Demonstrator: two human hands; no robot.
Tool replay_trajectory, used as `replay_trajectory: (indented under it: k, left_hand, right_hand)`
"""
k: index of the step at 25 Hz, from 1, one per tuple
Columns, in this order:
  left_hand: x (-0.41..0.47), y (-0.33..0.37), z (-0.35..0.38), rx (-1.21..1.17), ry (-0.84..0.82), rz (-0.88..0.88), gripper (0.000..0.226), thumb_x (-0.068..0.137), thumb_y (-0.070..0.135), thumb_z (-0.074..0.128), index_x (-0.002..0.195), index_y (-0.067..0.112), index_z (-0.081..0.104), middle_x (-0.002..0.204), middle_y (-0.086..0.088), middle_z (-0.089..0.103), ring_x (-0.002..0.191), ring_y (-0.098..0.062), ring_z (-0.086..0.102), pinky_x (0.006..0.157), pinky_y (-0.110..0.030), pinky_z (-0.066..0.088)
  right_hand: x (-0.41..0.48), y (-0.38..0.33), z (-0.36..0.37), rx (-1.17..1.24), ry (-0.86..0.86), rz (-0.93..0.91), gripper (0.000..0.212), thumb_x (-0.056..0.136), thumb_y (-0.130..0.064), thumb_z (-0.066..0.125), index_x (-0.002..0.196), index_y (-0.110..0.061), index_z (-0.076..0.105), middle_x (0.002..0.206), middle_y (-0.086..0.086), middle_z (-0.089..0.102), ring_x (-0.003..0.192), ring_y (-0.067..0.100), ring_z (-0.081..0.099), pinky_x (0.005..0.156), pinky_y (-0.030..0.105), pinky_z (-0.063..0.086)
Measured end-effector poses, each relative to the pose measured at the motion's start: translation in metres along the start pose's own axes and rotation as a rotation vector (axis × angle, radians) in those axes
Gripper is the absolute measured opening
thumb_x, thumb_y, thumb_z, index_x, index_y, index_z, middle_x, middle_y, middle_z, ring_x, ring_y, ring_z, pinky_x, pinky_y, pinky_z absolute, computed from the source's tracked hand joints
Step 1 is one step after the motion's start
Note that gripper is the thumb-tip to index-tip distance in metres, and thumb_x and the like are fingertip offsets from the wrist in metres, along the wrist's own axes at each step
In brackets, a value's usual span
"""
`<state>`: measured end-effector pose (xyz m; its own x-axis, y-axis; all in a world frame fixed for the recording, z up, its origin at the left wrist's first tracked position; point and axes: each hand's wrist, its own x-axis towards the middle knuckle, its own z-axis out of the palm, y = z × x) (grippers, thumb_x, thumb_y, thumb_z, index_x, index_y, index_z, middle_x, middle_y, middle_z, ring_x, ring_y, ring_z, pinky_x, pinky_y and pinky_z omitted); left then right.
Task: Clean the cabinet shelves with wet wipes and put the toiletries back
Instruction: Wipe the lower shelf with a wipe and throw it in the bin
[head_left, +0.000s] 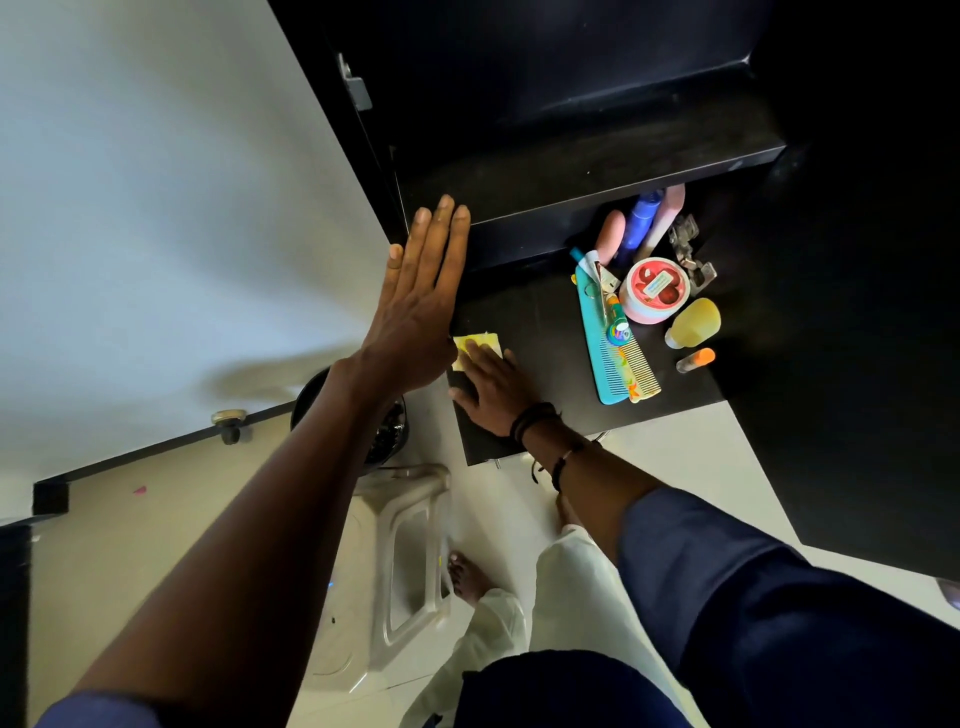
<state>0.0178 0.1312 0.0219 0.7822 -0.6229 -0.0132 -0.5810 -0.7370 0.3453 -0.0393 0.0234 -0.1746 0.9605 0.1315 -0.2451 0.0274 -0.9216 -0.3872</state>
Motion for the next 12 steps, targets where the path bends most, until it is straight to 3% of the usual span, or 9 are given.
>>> replay_trajectory:
  k: [2,6,8,12]
  left_hand:
    - [-0.001,0.000,0.000,-0.026,0.003,0.004,0.093,0.067,0.005,0.036,0.150,0.007,-0.005,0.159,-0.013,-0.011,0.144,-0.029,-0.018,0.117,-0.046,-0.006]
    - [0.002,-0.005,0.006,0.009,0.021,-0.012,0.106,0.065,-0.009,0.057,0.150,0.009,-0.004,0.159,-0.011,-0.010,0.143,-0.025,-0.021,0.115,-0.042,-0.009]
    - [0.003,-0.006,0.008,0.023,0.025,-0.012,0.111,0.064,-0.010,0.062,0.150,0.010,-0.005,0.159,-0.010,-0.010,0.141,-0.022,-0.023,0.115,-0.040,-0.010]
    - [0.003,-0.004,0.010,0.036,0.027,-0.022,0.110,0.066,-0.008,0.062,0.150,0.011,-0.005,0.159,-0.009,-0.011,0.142,-0.020,-0.023,0.115,-0.041,-0.009]
  right_hand:
    - [-0.015,0.027,-0.001,-0.090,0.098,0.044,0.065,0.093,-0.053,0.031,0.138,-0.007,0.047,0.147,0.013,0.042,0.135,0.030,0.043,0.113,0.049,0.026]
    - [0.005,0.075,-0.033,-0.172,0.065,0.252,0.070,0.096,-0.053,0.026,0.147,-0.005,0.027,0.155,0.013,0.028,0.144,0.028,0.024,0.120,0.042,0.011]
    - [0.037,0.088,-0.051,-0.129,0.059,0.311,0.068,0.098,-0.049,0.029,0.148,-0.004,0.023,0.156,0.015,0.023,0.145,0.028,0.021,0.120,0.041,0.011]
    - [0.095,0.077,-0.070,-0.042,0.059,0.206,0.054,0.094,-0.035,0.043,0.136,-0.002,0.043,0.140,0.020,0.046,0.132,0.034,0.041,0.113,0.039,0.029]
